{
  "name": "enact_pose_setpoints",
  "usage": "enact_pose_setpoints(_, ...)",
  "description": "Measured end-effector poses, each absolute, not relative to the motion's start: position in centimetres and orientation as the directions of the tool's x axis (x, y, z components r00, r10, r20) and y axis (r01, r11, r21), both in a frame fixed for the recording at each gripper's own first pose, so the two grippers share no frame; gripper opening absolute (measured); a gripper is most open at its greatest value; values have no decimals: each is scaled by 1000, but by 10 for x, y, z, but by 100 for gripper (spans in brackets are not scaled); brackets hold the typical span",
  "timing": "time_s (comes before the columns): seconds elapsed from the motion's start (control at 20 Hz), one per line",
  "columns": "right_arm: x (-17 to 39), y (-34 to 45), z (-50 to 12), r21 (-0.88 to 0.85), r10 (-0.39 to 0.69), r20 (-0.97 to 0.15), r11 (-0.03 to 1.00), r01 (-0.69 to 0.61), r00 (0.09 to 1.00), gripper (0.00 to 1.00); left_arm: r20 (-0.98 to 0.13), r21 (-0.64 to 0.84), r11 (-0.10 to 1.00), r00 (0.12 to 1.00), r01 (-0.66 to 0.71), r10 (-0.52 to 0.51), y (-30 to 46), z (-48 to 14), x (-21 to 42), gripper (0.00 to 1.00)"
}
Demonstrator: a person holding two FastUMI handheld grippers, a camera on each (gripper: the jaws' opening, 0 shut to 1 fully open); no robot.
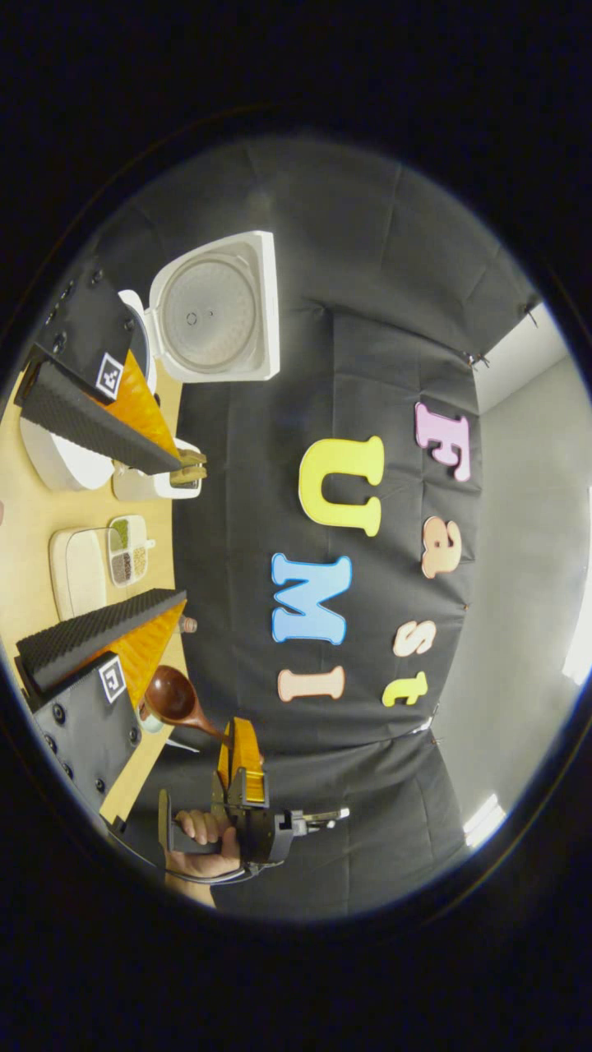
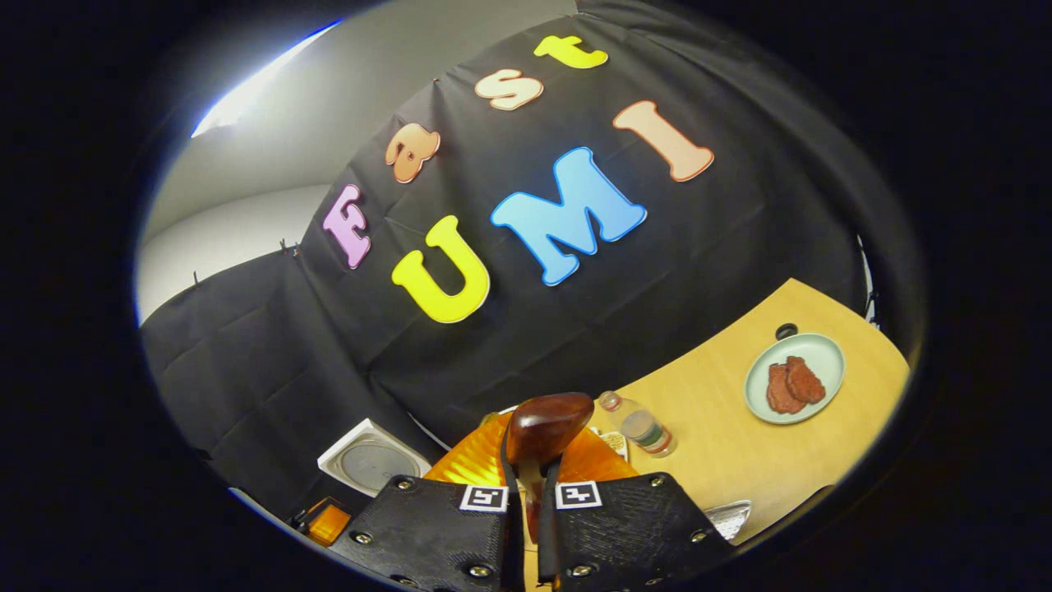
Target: Close the left gripper, press the button to open the rice cooker; take a wooden spoon from the chopstick holder with the right hand, scoop a spoonful of rice and pour it into the rice cooker, then put the wooden spoon back into the chopstick holder.
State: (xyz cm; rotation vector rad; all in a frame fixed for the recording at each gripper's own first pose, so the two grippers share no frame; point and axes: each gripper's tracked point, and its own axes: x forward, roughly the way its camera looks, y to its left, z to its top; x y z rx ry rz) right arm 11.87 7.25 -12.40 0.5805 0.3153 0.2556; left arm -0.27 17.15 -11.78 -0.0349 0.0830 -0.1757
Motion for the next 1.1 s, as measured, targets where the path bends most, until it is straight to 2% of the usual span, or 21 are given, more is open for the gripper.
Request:
enact_pose_setpoints(0.45, 91, 8, -190, 384, 162, -353, 923, -16, 921, 7, -102, -38, 980, 975, 195, -198, 129, -119, 0, 97)
enact_pose_setpoints(0.85, 84, 8, -266, 300, 113, -458, 953, 34, 882, 7, -112, -19, 983, 977, 181, -182, 124, -118, -8, 96)
enact_pose_setpoints(1.1, 88, 18, -299, 216, 106, -487, 976, 2, 867, 7, -128, -17, 989, 981, 146, -147, 130, -119, -16, 96)
